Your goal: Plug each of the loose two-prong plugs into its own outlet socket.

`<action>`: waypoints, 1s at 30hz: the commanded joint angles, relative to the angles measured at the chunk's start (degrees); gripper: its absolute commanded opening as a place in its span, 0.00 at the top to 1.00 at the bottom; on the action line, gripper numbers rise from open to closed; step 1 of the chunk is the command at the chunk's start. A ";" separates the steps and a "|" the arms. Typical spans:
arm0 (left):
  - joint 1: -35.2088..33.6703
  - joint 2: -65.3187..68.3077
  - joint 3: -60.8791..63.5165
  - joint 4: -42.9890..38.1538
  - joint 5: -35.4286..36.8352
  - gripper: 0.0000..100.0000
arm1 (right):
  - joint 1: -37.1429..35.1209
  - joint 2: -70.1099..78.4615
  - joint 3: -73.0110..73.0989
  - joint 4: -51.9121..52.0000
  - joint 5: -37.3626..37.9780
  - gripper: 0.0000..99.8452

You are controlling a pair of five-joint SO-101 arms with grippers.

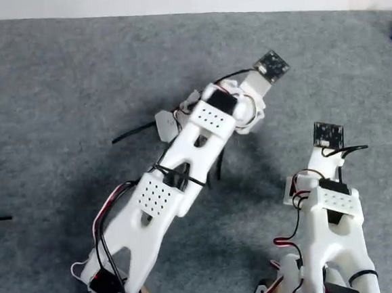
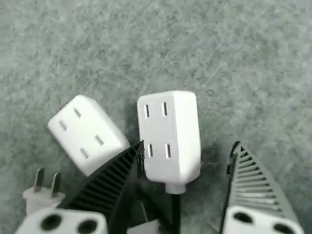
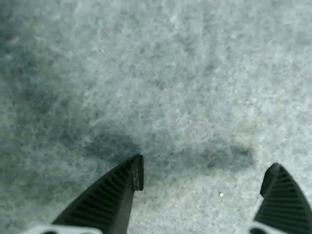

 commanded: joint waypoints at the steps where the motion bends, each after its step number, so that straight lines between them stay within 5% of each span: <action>1: -3.56 -0.13 -1.98 1.32 -0.26 0.72 | -0.40 -1.01 -0.13 -1.27 -0.35 0.63; 12: -1.71 -0.04 -1.80 2.02 -0.26 0.72 | -0.48 -1.01 -0.13 -1.27 -0.26 0.63; 18: -1.19 -0.04 -1.80 2.20 -3.16 1.00 | -0.48 -1.01 -0.13 -1.27 -0.26 0.63; 25: 0.84 -1.10 -2.95 10.11 -9.23 0.99 | -0.48 -1.01 -0.13 -1.27 -0.26 0.63; 30: 1.19 -8.40 -12.88 23.74 -9.49 0.99 | -0.48 -1.01 -0.13 -1.27 -0.26 0.63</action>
